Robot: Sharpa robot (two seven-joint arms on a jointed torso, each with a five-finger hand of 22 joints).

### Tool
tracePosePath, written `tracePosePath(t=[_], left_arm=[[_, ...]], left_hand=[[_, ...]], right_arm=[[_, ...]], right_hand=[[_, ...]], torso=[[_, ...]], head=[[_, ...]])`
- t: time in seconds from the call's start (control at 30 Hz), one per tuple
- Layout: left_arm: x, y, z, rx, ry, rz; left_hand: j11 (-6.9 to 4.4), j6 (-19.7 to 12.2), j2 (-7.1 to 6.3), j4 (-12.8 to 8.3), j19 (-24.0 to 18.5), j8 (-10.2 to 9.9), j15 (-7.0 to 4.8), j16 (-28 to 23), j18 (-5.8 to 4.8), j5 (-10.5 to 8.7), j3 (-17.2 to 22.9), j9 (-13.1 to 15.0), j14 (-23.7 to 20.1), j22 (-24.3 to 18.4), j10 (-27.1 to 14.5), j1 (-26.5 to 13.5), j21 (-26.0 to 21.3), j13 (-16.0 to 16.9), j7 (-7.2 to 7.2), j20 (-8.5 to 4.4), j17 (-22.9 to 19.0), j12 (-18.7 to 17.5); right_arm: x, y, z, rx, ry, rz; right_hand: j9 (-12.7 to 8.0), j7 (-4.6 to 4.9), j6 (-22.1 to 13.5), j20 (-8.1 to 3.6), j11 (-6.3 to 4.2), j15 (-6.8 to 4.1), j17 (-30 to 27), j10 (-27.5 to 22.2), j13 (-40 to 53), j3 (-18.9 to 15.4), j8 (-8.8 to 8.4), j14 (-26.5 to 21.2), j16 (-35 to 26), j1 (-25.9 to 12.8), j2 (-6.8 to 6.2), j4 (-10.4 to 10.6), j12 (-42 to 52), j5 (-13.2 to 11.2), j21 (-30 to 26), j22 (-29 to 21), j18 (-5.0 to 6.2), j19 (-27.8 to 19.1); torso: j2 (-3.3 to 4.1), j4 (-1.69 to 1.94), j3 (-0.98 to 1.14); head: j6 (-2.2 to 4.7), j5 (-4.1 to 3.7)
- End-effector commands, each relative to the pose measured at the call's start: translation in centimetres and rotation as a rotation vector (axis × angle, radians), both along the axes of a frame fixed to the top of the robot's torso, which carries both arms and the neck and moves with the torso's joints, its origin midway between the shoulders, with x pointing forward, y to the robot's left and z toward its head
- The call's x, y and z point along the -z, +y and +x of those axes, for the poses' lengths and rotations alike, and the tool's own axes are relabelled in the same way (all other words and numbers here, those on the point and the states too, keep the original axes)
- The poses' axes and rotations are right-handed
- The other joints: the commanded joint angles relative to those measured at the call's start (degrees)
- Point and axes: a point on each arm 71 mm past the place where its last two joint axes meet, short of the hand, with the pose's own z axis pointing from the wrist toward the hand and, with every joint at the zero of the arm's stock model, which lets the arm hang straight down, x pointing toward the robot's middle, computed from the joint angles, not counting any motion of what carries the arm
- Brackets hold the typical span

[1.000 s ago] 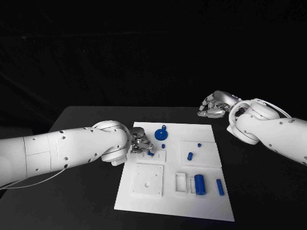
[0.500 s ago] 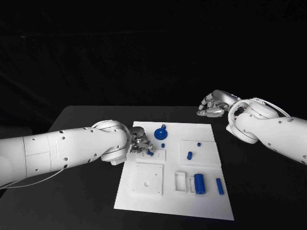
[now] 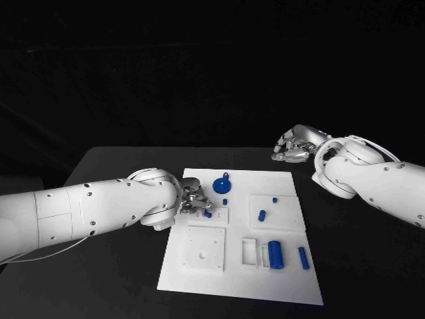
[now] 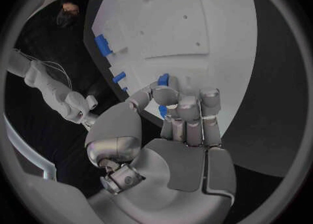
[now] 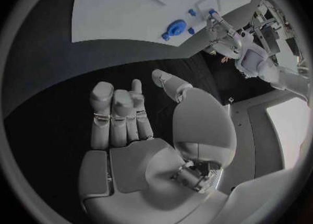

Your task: Assemble the parts on the task board

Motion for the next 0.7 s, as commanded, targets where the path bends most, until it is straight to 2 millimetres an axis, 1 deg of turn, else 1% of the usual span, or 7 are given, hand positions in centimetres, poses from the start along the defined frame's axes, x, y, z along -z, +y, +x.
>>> tracePosePath(t=[0.03, 0.37, 0.57, 0.7], left_arm=[[0.19, -0.31, -0.11, 0.021, -0.003, 0.006], [0.41, -0.41, -0.15, 0.027, -0.003, 0.012], [0.40, -0.22, -0.26, 0.024, -0.012, 0.007], [0.36, -0.05, -0.58, 0.028, -0.010, 0.002]], left_hand=[[-1.66, 12.27, 0.33, 0.22, -0.14, 5.46, -2.89, 0.29, 0.37, -0.24, 0.07, 16.59, 2.09, 0.07, -1.87, 0.71, -0.14, -0.06, -6.97, -7.19, -0.09, 0.27], [-1.65, 12.23, 0.37, 0.19, -0.15, 5.43, -2.90, 0.30, 0.38, -0.30, 0.11, 16.60, 2.05, 0.09, -1.90, 0.81, -0.16, -0.10, -6.96, -7.19, -0.15, 0.28], [-1.64, 12.19, 0.38, 0.13, -0.17, 5.39, -2.91, 0.30, 0.40, -0.35, 0.15, 16.60, 2.00, 0.10, -1.93, 0.93, -0.17, -0.15, -6.95, -7.19, -0.22, 0.28], [-1.63, 12.18, 0.43, 0.02, -0.19, 5.36, -2.93, 0.32, 0.41, -0.21, 0.22, 16.62, 1.96, 0.13, -1.95, 1.10, -0.18, -0.20, -6.94, -7.19, -0.29, 0.29]], right_arm=[[0.01, 0.14, -0.04, -0.012, 0.006, -0.004], [0.02, 0.17, -0.09, -0.014, 0.009, -0.005], [0.04, 0.24, -0.07, -0.015, 0.009, -0.005], [0.05, 0.12, -0.06, -0.013, 0.010, -0.005]], right_hand=[[0.05, 0.49, 0.07, 0.09, 0.00, -0.13, 0.09, -0.35, -0.06, -0.32, -0.40, -0.34, -0.31, 0.36, 0.23, 0.10, -0.08, 0.29, -0.23, 0.32, 4.76, -0.22], [0.06, 0.49, 0.08, 0.09, 0.00, -0.13, 0.09, -0.36, -0.06, -0.36, -0.40, -0.34, -0.32, 0.31, 0.24, 0.13, -0.08, 0.36, -0.24, 0.33, 4.76, -0.22], [0.06, 0.49, 0.08, 0.09, 0.01, -0.12, 0.10, -0.36, -0.07, -0.39, -0.40, -0.35, -0.33, 0.26, 0.25, 0.15, -0.08, 0.40, -0.25, 0.33, 4.76, -0.22], [0.06, 0.49, 0.08, 0.09, 0.01, -0.12, 0.10, -0.36, -0.07, -0.40, -0.40, -0.35, -0.34, 0.25, 0.25, 0.16, -0.08, 0.41, -0.25, 0.33, 4.76, -0.22]], torso=[[0.03, -0.03, -0.01], [0.00, 0.03, -0.01], [-0.05, 0.06, 0.04], [-0.03, 0.04, 0.00]], head=[[-0.02, -0.15], [-0.10, -0.38], [-0.14, -0.40], [-0.11, -0.44]])
